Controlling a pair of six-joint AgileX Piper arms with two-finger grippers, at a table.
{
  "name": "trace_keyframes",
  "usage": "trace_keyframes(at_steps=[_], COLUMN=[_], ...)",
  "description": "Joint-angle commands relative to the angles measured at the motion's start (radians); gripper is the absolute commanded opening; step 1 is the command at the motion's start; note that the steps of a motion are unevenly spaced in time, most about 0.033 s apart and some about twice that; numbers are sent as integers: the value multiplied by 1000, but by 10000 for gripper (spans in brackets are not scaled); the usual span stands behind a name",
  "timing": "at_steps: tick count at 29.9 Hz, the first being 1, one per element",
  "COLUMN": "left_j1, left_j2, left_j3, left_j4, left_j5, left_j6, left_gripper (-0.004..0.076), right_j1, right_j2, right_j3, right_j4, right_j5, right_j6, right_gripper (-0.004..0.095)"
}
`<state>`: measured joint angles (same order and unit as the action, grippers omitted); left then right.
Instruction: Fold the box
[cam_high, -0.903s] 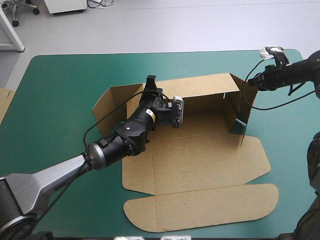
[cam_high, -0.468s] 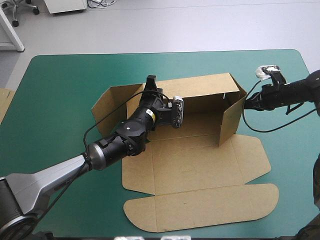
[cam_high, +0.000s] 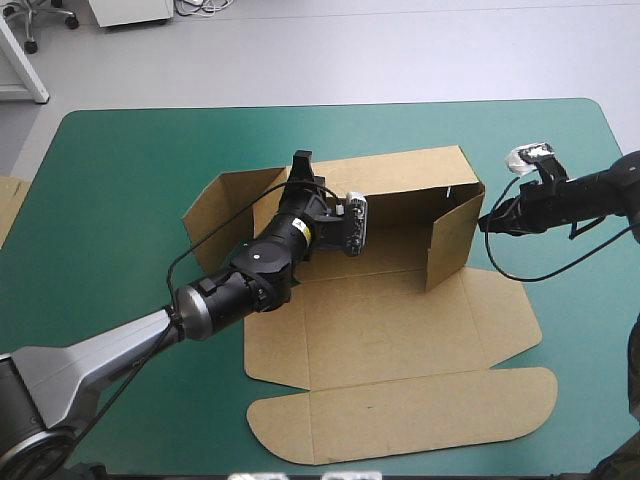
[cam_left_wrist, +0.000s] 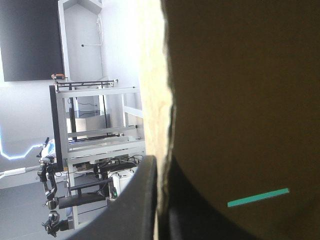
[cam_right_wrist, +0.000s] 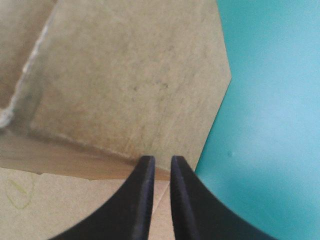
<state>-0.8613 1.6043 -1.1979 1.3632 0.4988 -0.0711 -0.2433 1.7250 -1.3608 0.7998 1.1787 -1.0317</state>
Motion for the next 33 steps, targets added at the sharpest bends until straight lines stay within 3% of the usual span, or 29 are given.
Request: trace_keyframes(at_steps=[1,5,14,18,22,28,33], left_j1=[-7,-7,-7,-7,-7,-7,-7], left_j2=[-35,-35,-35,-35,-35,-35,-35], left_j3=[-24,-24,-24,-24,-24,-24,-24], left_j4=[19,19,19,19,19,19,19], left_j5=[-32,-32,-32,-32,-32,-26,-26], left_j6=[-14,-14,-14,-14,-14,-14,-16], left_gripper=[-10,-10,-10,-10,-10,-10,-10], right_j1=[-2,-2,11,67,109,108,108], right_j2=[-52,-52,-52,-52,-52,-73,-124], right_j3=[-22,-22,-22,-22,-20,-14,71], right_j4=[50,52,101,82,-14,28,78], right_j5=[30,53,53,4,-56,-71,-175], right_j6=[-44,-62,-111,-110,-1,12,-1], right_gripper=[299,449,460,524,517,468,462])
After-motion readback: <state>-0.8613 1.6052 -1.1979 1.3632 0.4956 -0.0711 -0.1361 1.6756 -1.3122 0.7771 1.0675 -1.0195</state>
